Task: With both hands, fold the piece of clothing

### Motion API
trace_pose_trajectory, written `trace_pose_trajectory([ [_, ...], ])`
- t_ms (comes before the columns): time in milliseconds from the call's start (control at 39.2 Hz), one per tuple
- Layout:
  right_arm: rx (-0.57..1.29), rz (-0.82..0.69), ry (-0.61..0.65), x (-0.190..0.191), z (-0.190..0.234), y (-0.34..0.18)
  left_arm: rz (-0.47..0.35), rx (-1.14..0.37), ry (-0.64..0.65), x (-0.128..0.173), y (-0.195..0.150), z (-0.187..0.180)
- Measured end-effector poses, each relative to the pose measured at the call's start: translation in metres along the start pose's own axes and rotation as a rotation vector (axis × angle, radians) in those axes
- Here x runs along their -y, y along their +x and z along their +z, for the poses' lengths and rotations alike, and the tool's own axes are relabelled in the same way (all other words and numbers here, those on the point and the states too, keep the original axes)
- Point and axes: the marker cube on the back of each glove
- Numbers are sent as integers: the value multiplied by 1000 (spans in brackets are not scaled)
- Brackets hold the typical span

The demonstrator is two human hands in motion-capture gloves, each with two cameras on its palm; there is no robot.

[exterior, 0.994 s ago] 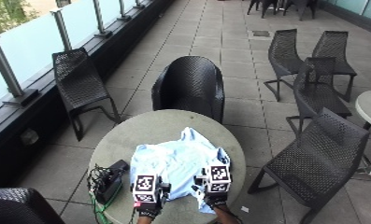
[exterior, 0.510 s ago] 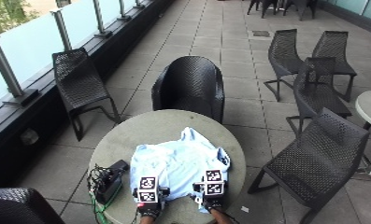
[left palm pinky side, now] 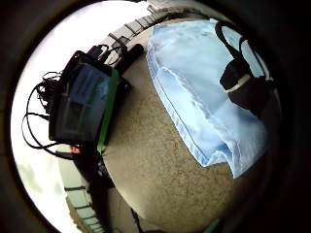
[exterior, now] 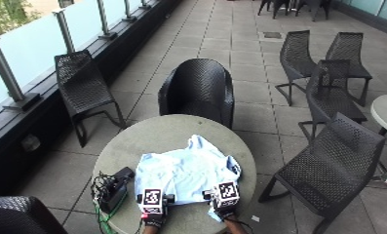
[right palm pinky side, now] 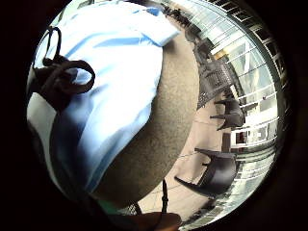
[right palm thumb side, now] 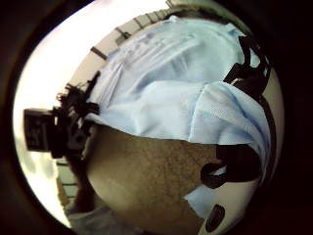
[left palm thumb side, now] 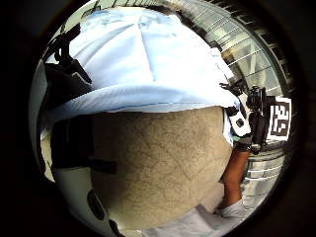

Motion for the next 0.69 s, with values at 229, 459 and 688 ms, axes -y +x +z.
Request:
trace_pose_trajectory([
  [229,11,-165,-253,-39,-54,0,115,-101,0,-38,-8,-48],
  [459,177,-296,-513,-11,-138,5,324,-145,-275,-54,-15,-122],
  [688,-57,-165,-489,127,-127,-17,123,133,-239,52,-23,-142],
])
